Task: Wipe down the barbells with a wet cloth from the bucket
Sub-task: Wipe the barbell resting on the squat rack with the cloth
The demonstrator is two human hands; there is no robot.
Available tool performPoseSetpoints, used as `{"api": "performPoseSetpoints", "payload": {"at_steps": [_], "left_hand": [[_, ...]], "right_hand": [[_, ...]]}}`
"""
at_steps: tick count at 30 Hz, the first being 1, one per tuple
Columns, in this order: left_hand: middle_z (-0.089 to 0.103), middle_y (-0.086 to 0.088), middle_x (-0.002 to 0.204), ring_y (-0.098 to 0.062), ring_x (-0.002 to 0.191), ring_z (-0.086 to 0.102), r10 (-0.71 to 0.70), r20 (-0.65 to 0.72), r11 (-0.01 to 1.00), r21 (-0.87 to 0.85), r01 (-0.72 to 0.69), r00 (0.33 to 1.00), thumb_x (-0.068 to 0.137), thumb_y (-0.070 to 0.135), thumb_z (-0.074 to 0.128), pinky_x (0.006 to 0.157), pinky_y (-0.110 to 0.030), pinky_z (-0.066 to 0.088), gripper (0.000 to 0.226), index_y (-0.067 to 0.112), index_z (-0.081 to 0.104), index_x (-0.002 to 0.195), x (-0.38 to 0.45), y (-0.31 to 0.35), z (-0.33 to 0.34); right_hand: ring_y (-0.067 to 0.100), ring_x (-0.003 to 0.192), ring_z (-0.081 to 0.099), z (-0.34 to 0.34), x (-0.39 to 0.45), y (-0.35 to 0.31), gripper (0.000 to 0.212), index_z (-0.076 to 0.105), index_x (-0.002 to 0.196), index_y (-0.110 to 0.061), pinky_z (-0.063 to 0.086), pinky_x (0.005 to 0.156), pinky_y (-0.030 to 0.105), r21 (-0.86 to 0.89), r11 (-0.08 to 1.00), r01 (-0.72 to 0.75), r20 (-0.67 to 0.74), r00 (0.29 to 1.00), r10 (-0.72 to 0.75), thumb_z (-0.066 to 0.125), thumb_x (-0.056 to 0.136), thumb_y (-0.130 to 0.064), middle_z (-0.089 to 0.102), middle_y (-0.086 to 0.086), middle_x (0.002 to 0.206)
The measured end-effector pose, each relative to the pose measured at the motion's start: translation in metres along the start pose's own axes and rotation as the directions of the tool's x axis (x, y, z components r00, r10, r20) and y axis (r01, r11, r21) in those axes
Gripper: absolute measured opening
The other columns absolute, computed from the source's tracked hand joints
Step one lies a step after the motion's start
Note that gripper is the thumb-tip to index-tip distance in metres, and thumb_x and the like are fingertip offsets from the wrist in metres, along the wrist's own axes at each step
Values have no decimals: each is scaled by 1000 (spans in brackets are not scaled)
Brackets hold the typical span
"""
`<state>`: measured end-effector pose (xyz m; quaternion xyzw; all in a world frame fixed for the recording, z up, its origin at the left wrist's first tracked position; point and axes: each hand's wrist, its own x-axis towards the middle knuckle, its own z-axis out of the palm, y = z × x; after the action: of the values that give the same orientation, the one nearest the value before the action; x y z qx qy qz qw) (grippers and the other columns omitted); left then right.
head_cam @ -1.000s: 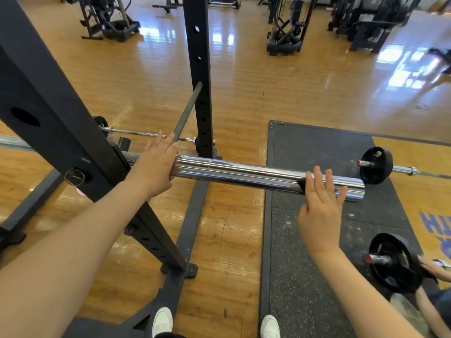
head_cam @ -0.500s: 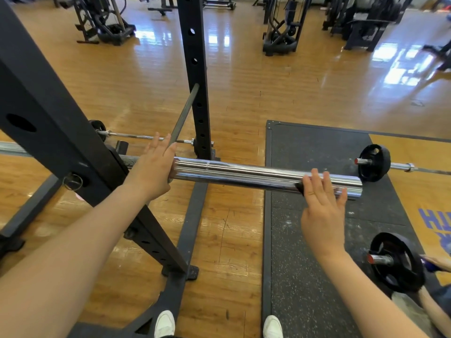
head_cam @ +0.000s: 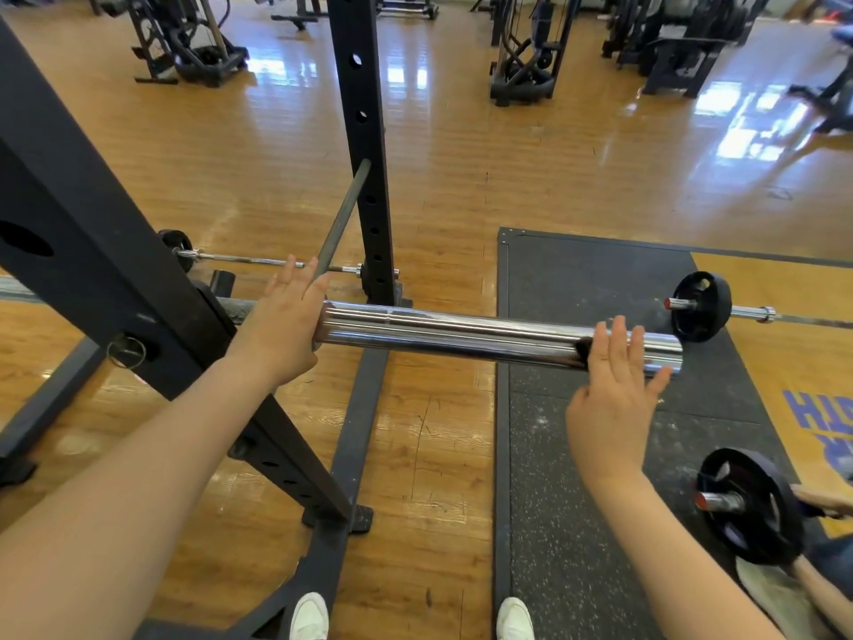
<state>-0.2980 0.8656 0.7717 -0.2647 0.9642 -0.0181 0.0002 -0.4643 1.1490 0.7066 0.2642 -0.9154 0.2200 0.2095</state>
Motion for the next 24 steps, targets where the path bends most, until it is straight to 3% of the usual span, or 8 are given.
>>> {"api": "performPoseSetpoints", "payload": {"at_steps": [2,8,11,15,18,19,21,24], "left_hand": [[8,-12,158,-30,146,-5,5,-8,1000,-14,-5,1000,75,10,74,117,-40,3,95,9,15,149,1,0,2],[10,-13,158,-31,146,-4,6,2,1000,-9,-6,1000,72,10,76,118,-41,6,96,9,18,148,1,-2,3],[9,-13,158,-30,146,-3,11,58,1000,18,-12,998,73,13,77,118,-40,7,97,8,17,148,3,-2,-1],[12,-11,157,-29,146,4,7,283,998,51,-23,959,72,19,79,116,-38,15,99,7,18,148,17,0,-21],[39,-8,137,-24,126,36,25,359,1000,-15,-21,933,66,15,82,102,-34,38,84,9,36,136,23,1,-32],[41,-7,134,-22,122,38,33,363,999,-31,-24,931,65,14,82,100,-33,40,83,10,37,135,23,0,-34],[29,-8,148,-26,136,26,48,342,999,-7,-49,938,67,17,81,110,-38,31,95,9,25,144,23,-3,-32],[-8,-6,159,-27,145,-9,39,251,991,116,-71,967,75,30,75,116,-48,4,115,14,-9,151,15,-9,-23]], "right_hand": [[39,135,28,4,1,-13,69,40,136,8,12,104,63,18,1000,-7,-21,1000,7,47,69,21,37,25,144],[33,138,26,7,-10,-24,82,38,138,3,7,109,59,25,981,192,70,979,-194,62,62,24,37,19,145],[36,136,27,-7,-2,-4,78,43,136,4,12,104,63,1,995,96,95,991,-95,60,62,25,39,20,144],[43,134,30,-11,11,-9,74,44,134,8,13,104,64,-13,999,-42,89,995,43,55,62,24,40,26,142],[41,132,36,-7,7,-37,81,46,133,5,15,103,59,-34,986,163,114,981,-159,59,56,25,43,23,140],[40,131,37,-6,3,-43,83,46,134,4,15,103,58,-36,970,241,138,962,-234,61,55,25,44,22,140],[39,131,38,-9,1,-39,85,47,133,2,16,102,59,-58,955,292,162,946,-280,63,53,25,46,20,139],[39,133,33,-16,0,-10,83,46,134,3,14,103,60,-76,986,148,181,975,-132,59,55,26,43,21,141]]}}
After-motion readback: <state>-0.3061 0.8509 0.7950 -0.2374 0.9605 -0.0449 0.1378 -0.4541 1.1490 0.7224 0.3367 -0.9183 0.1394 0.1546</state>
